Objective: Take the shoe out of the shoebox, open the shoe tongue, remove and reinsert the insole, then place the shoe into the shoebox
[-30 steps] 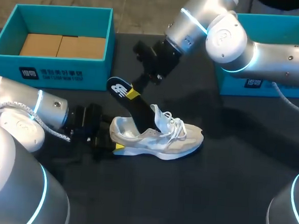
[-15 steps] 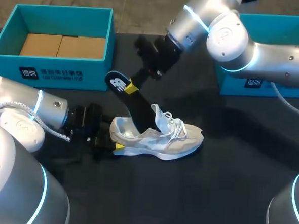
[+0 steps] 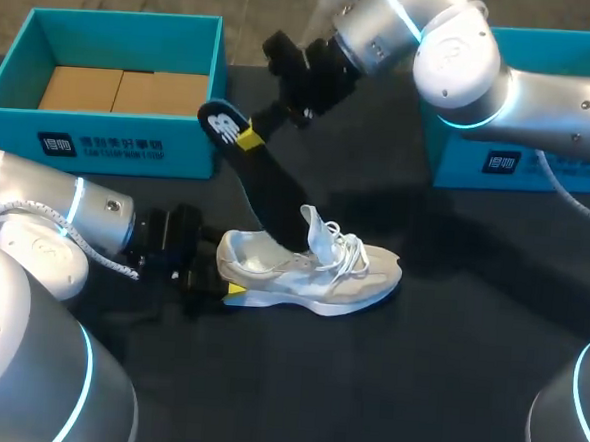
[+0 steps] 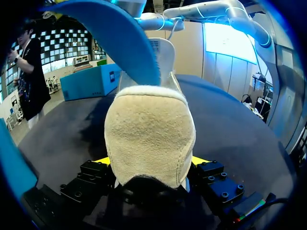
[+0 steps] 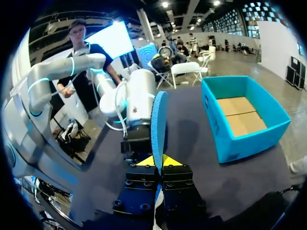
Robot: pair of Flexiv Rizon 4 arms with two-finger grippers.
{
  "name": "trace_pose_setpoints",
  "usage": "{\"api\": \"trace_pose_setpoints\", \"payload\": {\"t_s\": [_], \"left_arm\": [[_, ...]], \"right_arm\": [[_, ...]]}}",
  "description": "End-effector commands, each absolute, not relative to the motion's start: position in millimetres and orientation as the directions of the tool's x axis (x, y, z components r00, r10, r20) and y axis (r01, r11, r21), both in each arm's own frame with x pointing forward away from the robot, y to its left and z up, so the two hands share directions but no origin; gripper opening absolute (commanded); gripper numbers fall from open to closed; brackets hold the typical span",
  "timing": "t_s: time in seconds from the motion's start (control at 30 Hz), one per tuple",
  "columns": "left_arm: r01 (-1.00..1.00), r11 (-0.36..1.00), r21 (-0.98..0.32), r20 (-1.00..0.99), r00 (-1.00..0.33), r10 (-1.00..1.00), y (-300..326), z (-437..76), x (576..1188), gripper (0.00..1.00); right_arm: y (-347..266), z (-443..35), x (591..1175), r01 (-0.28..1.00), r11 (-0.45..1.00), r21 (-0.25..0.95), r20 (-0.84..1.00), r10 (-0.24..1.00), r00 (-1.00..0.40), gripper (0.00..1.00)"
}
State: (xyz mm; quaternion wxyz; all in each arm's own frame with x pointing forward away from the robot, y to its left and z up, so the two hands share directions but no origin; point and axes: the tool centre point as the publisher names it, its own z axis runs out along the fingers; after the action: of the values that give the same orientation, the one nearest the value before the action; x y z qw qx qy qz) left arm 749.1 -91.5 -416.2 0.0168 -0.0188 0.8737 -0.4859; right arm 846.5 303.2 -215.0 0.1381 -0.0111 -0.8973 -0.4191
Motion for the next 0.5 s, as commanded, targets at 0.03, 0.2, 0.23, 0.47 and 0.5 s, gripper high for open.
{"api": "trace_pose_setpoints", "payload": {"t_s": [0.03, 0.2, 0.23, 0.47, 0.5], "left_arm": [[-0.017, 0.53, -0.848, -0.011, -0.999, -0.048, -91.8, -417.8, 749.9, 0.0], [-0.017, 0.53, -0.848, -0.011, -0.999, -0.048, -91.8, -417.8, 749.9, 0.0], [-0.017, 0.53, -0.848, -0.011, -0.999, -0.048, -91.8, -417.8, 749.9, 0.0], [-0.017, 0.53, -0.848, -0.011, -0.999, -0.048, -91.8, -417.8, 749.9, 0.0], [-0.017, 0.53, -0.848, -0.011, -0.999, -0.048, -91.8, -417.8, 749.9, 0.0]], "right_arm": [[298.3, -195.4, 850.0, 0.145, 0.647, 0.748, 0.244, -0.065, -0.968, 0.0], [294.2, -170.3, 861.6, 0.187, 0.608, 0.771, 0.234, 0.002, -0.972, 0.0], [293.0, -165.5, 863.7, 0.194, 0.598, 0.778, 0.232, 0.015, -0.973, 0.0], [285.4, -135.8, 870.6, 0.191, 0.526, 0.829, 0.191, 0.055, -0.98, 0.0], [284.8, -132.6, 870.7, 0.193, 0.519, 0.833, 0.189, 0.062, -0.98, 0.0]]}}
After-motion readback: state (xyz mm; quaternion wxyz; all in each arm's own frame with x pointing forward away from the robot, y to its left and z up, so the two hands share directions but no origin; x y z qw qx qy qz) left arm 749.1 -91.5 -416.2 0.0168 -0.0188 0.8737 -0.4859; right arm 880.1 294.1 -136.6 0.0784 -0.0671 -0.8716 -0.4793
